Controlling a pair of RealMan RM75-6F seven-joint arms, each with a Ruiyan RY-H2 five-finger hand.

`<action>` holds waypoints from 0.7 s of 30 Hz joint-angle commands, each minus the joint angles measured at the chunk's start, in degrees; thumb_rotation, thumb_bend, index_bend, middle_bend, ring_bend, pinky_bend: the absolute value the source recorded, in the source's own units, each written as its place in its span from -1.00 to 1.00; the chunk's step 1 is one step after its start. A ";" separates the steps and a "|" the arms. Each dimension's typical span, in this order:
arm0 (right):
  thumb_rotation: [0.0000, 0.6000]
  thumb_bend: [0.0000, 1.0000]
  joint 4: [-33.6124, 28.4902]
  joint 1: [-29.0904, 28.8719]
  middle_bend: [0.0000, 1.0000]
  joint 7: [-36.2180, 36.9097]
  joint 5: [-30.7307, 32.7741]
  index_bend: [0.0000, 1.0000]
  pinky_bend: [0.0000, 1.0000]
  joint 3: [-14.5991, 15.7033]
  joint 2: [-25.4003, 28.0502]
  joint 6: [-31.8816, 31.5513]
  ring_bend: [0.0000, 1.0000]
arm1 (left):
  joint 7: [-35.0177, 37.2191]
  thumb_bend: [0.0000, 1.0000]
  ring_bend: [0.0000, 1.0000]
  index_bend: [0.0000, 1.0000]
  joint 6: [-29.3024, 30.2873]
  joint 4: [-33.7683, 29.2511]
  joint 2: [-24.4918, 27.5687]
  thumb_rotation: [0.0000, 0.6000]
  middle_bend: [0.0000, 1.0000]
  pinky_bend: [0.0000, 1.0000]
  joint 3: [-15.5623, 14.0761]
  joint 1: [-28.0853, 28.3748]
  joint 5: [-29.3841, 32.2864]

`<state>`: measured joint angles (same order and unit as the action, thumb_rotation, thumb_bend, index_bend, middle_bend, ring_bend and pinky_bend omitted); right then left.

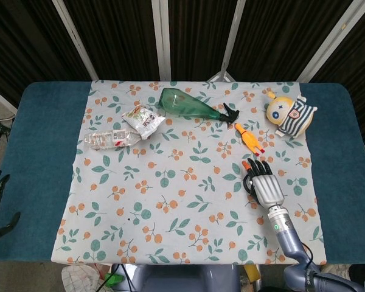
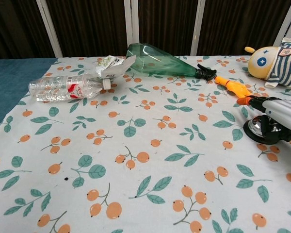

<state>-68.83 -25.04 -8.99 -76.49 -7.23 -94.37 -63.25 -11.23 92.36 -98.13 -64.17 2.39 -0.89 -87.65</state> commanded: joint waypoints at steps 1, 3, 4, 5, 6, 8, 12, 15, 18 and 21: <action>1.00 1.00 1.37 -0.13 -1.00 0.65 0.09 -0.81 -1.00 0.35 -0.78 0.61 -1.00 | 0.02 -0.19 -0.94 -0.90 0.05 -0.07 0.06 1.00 -1.00 -0.67 -0.05 -0.02 -0.06; 1.00 1.00 1.89 -0.18 -1.00 0.96 0.03 -0.81 -1.00 0.55 -1.12 0.84 -1.00 | -0.01 -0.19 -0.94 -0.90 0.23 -0.08 0.06 1.00 -1.00 -0.67 -0.07 -0.10 -0.16; 1.00 1.00 2.13 -0.20 -1.00 1.15 -0.03 -0.81 -1.00 0.65 -1.33 0.91 -1.00 | -0.01 -0.19 -0.94 -0.90 0.34 -0.09 0.05 1.00 -1.00 -0.67 -0.10 -0.15 -0.24; 1.00 1.00 2.27 -0.21 -1.00 1.31 -0.08 -0.81 -1.00 0.73 -1.47 0.93 -1.00 | -0.01 -0.19 -0.94 -0.90 0.40 -0.10 0.04 1.00 -1.00 -0.67 -0.12 -0.17 -0.28; 1.00 1.00 2.38 -0.23 -1.00 1.43 -0.15 -0.81 -1.00 0.82 -1.63 1.00 -1.00 | -0.02 -0.19 -0.94 -0.90 0.42 -0.10 0.04 1.00 -1.00 -0.67 -0.13 -0.19 -0.30; 1.00 1.00 2.65 -0.30 -1.00 1.36 -0.24 -0.81 -1.00 0.99 -1.91 1.13 -1.00 | 0.01 -0.19 -0.94 -0.90 0.39 -0.11 0.06 1.00 -1.00 -0.67 -0.15 -0.20 -0.27; 1.00 1.00 2.97 -0.58 -1.00 0.50 -0.44 -0.81 -1.00 1.43 -2.10 1.69 -1.00 | 0.13 -0.19 -0.94 -0.90 0.39 -0.10 0.15 1.00 -1.00 -0.67 -0.15 -0.21 -0.25; 1.00 1.00 2.41 -0.92 -1.00 -0.80 -0.74 -0.81 -1.00 1.63 -1.68 1.88 -1.00 | 0.41 -0.19 -0.94 -0.90 0.49 -0.07 0.27 1.00 -1.00 -0.67 -0.10 -0.28 -0.16; 1.00 1.00 0.44 -0.85 -1.00 -0.87 -1.29 -0.81 -1.00 1.17 -0.70 0.48 -1.00 | 0.63 -0.19 -0.94 -0.90 0.58 -0.06 0.36 1.00 -1.00 -0.67 -0.06 -0.32 -0.12; 1.00 1.00 -3.02 -0.57 -1.00 -1.15 -2.37 -0.81 -1.00 0.60 1.21 -1.89 -1.00 | 0.63 -0.19 -0.94 -0.90 0.46 -0.08 0.35 1.00 -1.00 -0.67 -0.12 -0.28 -0.18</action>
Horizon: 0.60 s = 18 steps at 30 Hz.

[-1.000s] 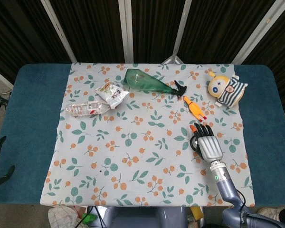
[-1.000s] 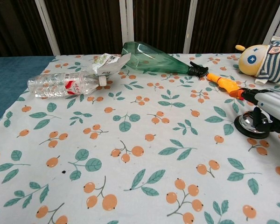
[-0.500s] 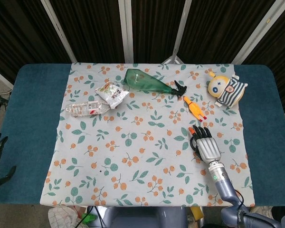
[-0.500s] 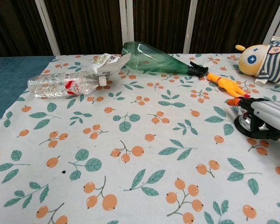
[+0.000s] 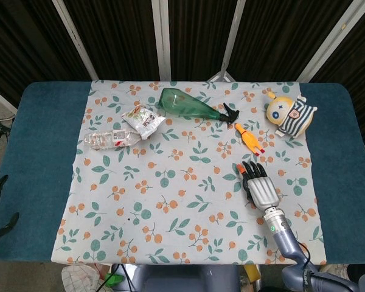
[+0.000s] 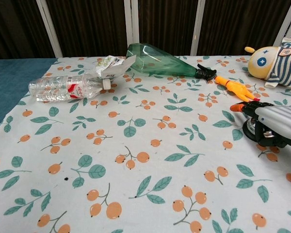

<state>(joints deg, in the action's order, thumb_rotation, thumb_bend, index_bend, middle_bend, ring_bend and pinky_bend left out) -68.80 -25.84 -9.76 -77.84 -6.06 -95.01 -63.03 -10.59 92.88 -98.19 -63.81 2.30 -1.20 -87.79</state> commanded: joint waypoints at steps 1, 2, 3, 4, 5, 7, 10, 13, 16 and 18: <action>1.00 1.00 -4.21 0.27 -1.00 -0.84 -1.19 -0.81 -1.00 -0.71 2.59 -2.55 -1.00 | -0.04 -0.19 -0.94 -0.90 -0.11 -0.04 -0.01 1.00 -1.00 -0.67 -0.06 0.05 -0.08; 1.00 1.00 -5.44 0.34 -1.00 -1.35 -1.29 -0.81 -1.00 -0.90 3.39 -3.02 -1.00 | -0.06 -0.19 -0.94 -0.90 -0.15 -0.05 -0.02 1.00 -1.00 -0.67 -0.09 0.07 -0.12; 1.00 1.00 -6.96 0.45 -1.00 -1.76 -1.45 -0.81 -1.00 -1.28 4.33 -3.85 -1.00 | -0.11 -0.19 -0.94 -0.90 -0.19 -0.06 -0.04 1.00 -1.00 -0.67 -0.13 0.09 -0.17; 1.00 1.00 -8.43 0.59 -1.00 -2.07 -1.50 -0.81 -1.00 -1.56 5.23 -4.42 -1.00 | -0.15 -0.19 -0.94 -0.90 -0.22 -0.08 -0.05 1.00 -1.00 -0.67 -0.15 0.10 -0.21; 1.00 1.00 -9.96 0.75 -1.00 -2.24 -1.59 -0.81 -1.00 -1.88 6.18 -5.08 -1.00 | -0.16 -0.19 -0.94 -0.90 -0.23 -0.10 -0.05 1.00 -1.00 -0.67 -0.18 0.10 -0.25; 1.00 1.00 -13.18 1.23 -1.00 -2.34 -1.97 -0.81 -1.00 -2.41 8.19 -6.62 -1.00 | -0.11 -0.19 -0.94 -0.90 -0.13 -0.12 0.00 1.00 -1.00 -0.67 -0.21 0.04 -0.31; 1.00 1.00 -19.88 2.71 -1.00 -2.70 -3.25 -0.81 -1.00 -2.74 12.69 -9.84 -1.00 | 0.12 -0.19 -0.94 -0.90 0.08 -0.11 0.06 1.00 -1.00 -0.67 -0.12 -0.07 -0.18; 1.00 1.00 -24.91 4.11 -1.00 -4.54 -3.87 -0.81 -1.00 -2.08 16.33 -11.50 -1.00 | 0.27 -0.19 -0.94 -0.90 0.08 -0.13 0.13 1.00 -1.00 -0.67 -0.12 -0.10 -0.14; 1.00 1.00 -28.57 5.89 -1.00 -6.61 -5.27 -0.81 -1.00 -0.79 19.29 -13.77 -1.00 | 0.50 -0.19 -0.94 -0.90 0.18 -0.13 0.25 1.00 -1.00 -0.67 -0.20 -0.15 -0.34; 1.00 1.00 -29.90 7.34 -1.00 -8.42 -6.58 -0.81 -1.00 0.19 20.64 -15.96 -1.00 | 0.67 -0.19 -0.94 -0.90 0.31 -0.11 0.29 1.00 -1.00 -0.67 -0.22 -0.20 -0.46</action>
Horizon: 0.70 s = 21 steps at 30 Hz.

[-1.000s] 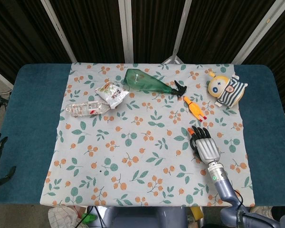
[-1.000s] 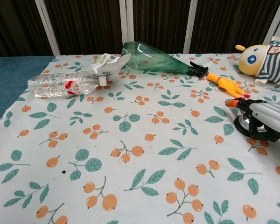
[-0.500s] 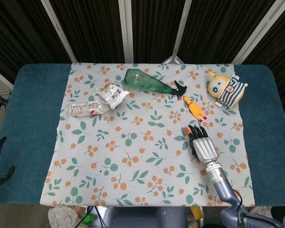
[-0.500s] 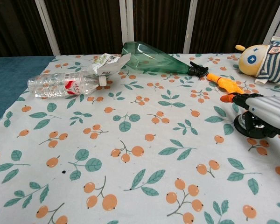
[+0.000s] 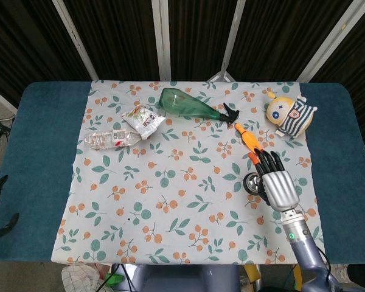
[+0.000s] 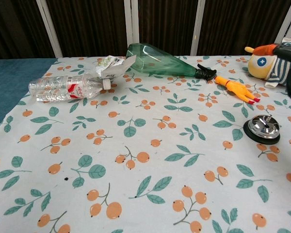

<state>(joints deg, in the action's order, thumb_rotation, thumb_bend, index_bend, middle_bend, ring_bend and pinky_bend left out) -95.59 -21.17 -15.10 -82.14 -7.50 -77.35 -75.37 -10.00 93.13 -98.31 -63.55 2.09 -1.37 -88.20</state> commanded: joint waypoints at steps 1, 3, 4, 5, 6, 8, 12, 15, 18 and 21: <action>1.00 1.00 -3.59 3.60 -1.00 -3.76 -3.21 -0.81 -1.00 2.23 3.54 -5.10 -1.00 | 0.27 -0.19 -0.94 -0.90 0.12 0.00 0.06 1.00 -1.00 -0.67 0.00 -0.06 -0.07; 1.00 1.00 -4.14 5.21 -1.00 -3.88 -4.91 -0.81 -1.00 3.33 4.16 -7.55 -1.00 | 0.79 -0.19 -0.94 -0.90 0.23 -0.05 0.13 1.00 -1.00 -0.67 0.01 -0.11 -0.10; 1.00 1.00 -4.22 6.25 -1.00 -3.62 -6.00 -0.81 -1.00 4.17 4.49 -8.95 -1.00 | 1.00 -0.19 -0.94 -0.90 0.33 -0.04 0.19 1.00 -1.00 -0.67 0.00 -0.15 -0.21; 1.00 1.00 -4.12 7.10 -1.00 -3.30 -6.93 -0.81 -1.00 4.96 4.81 -9.92 -1.00 | 1.12 -0.19 -0.94 -0.90 0.43 0.02 0.24 1.00 -1.00 -0.67 -0.02 -0.19 -0.30; 1.00 1.00 -3.94 8.00 -1.00 -3.02 -7.70 -0.81 -1.00 5.97 5.27 -10.62 -1.00 | 1.27 -0.19 -0.94 -0.90 0.52 0.06 0.31 1.00 -1.00 -0.67 -0.05 -0.24 -0.37; 1.00 1.00 -3.48 9.36 -1.00 -2.40 -8.75 -0.81 -1.00 7.76 6.33 -11.13 -1.00 | 1.66 -0.19 -0.94 -0.90 0.57 0.05 0.44 1.00 -1.00 -0.67 -0.10 -0.31 -0.44; 1.00 1.00 -1.96 11.78 -1.00 -1.12 -9.62 -0.81 -1.00 9.06 6.72 -13.41 -1.00 | 1.80 -0.19 -0.94 -0.90 0.76 0.13 0.51 1.00 -1.00 -0.67 -0.14 -0.42 -0.57; 1.00 1.00 -0.58 13.31 -1.00 -0.51 -9.73 -0.81 -1.00 9.18 6.55 -15.14 -1.00 | 1.89 -0.19 -0.94 -0.90 0.83 0.12 0.59 1.00 -1.00 -0.67 -0.27 -0.48 -0.82; 1.00 1.00 -0.13 13.83 -1.00 -0.10 -9.74 -0.81 -1.00 9.08 6.93 -15.33 -1.00 | 1.91 -0.19 -0.94 -0.90 0.94 0.18 0.54 1.00 -1.00 -0.67 -0.41 -0.58 -1.06; 1.00 1.00 -0.21 13.87 -1.00 0.97 -8.99 -0.81 -1.00 8.98 7.53 -14.36 -1.00 | 1.95 -0.19 -0.94 -0.90 0.96 0.21 0.62 1.00 -1.00 -0.67 -0.36 -0.63 -0.91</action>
